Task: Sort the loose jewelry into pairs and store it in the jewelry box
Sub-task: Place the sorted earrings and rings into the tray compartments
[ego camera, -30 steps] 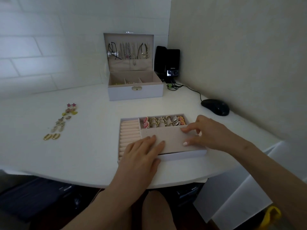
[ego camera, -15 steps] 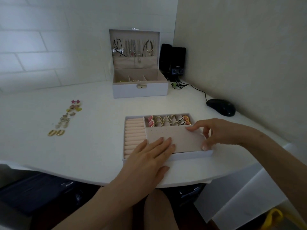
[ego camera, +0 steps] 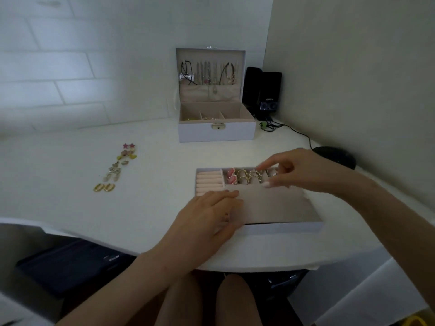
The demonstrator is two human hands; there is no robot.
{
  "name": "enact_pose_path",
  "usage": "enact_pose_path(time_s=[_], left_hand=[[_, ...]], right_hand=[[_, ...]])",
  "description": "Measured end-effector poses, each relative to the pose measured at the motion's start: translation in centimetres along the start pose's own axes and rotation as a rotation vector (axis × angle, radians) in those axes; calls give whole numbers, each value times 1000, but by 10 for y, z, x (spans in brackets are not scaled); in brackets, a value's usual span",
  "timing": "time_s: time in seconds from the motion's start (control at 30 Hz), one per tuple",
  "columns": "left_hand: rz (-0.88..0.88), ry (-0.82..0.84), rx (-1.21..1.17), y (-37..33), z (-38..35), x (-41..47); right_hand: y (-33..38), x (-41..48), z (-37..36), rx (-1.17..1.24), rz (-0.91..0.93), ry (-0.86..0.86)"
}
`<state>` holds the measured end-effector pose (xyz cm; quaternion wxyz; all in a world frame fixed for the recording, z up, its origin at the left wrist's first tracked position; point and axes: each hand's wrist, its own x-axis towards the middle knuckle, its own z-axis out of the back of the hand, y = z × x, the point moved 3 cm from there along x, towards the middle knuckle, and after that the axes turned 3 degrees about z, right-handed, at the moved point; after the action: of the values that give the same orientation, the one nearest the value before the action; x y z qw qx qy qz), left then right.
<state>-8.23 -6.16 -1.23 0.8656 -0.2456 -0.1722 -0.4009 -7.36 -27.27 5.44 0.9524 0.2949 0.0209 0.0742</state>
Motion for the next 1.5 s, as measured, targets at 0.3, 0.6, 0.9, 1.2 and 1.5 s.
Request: enact_pose_path(time_s=[0.3,0.6,0.9,1.2,1.5], left_hand=[[406,-126,57,112,54,12],[857,-92,58,274,90,58],[923,137,-191,301,82,63],[951,234,-61,293,81,66],[841,103,-65,271,101,60]], right_hand=[[76,92,-61,49,145,53],[113,230,-119,122,117,-7],[124,289,-159,119,33,76],[126,294,-167,42,22,75],[119,259,-130,331,45,86]])
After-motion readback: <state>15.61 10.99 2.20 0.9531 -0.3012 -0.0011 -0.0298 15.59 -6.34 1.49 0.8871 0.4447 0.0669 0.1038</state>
